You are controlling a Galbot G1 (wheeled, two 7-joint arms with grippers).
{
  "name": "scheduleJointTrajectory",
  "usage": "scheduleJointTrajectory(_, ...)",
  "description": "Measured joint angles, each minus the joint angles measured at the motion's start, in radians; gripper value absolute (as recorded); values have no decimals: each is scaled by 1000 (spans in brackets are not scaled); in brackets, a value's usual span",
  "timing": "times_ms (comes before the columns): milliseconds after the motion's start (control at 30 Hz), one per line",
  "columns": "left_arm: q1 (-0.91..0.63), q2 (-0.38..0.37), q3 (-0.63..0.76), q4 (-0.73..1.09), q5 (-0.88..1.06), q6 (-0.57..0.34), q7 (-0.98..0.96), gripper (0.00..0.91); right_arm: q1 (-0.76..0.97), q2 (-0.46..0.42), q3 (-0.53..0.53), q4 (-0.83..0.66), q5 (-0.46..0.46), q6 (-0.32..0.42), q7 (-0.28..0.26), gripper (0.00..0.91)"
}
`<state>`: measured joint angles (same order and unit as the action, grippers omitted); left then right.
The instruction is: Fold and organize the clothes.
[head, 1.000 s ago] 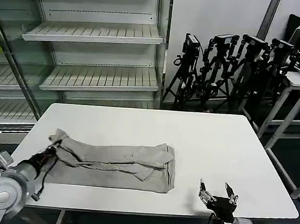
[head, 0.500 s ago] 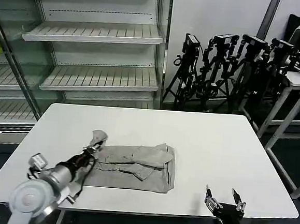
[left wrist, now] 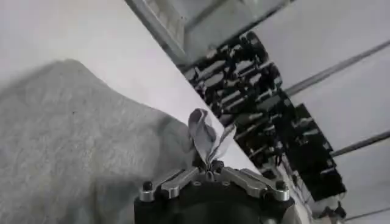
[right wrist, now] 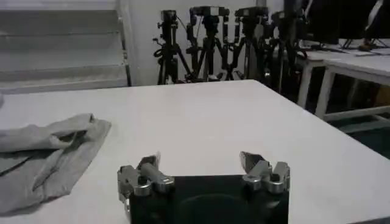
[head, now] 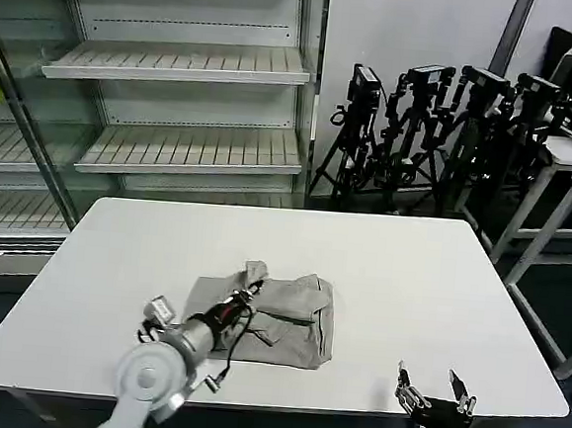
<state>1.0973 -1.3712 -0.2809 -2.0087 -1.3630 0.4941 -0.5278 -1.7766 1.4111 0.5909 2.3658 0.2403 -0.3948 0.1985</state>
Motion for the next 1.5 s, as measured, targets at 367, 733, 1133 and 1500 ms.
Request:
scheduleJointTrajectory(367, -34, -68, 95, 41, 83, -1, -3, 30, -13, 2, 9, 12, 0, -2, 0, 907)
scheduleJointTrajectory(733, -47, -105, 134, 61, 125, 2, 2, 907, -17, 6, 4, 22, -1, -3, 1, 907)
scheduleJointTrajectory(1133, -65, -101, 107, 39, 141, -16, 12, 907, -25, 15, -12, 39, -13, -3, 0, 907)
scheduleJointTrajectory(1500, 13, 42, -21, -51, 150, 32, 54, 907, -3, 14, -38, 23, -17, -2, -2, 907)
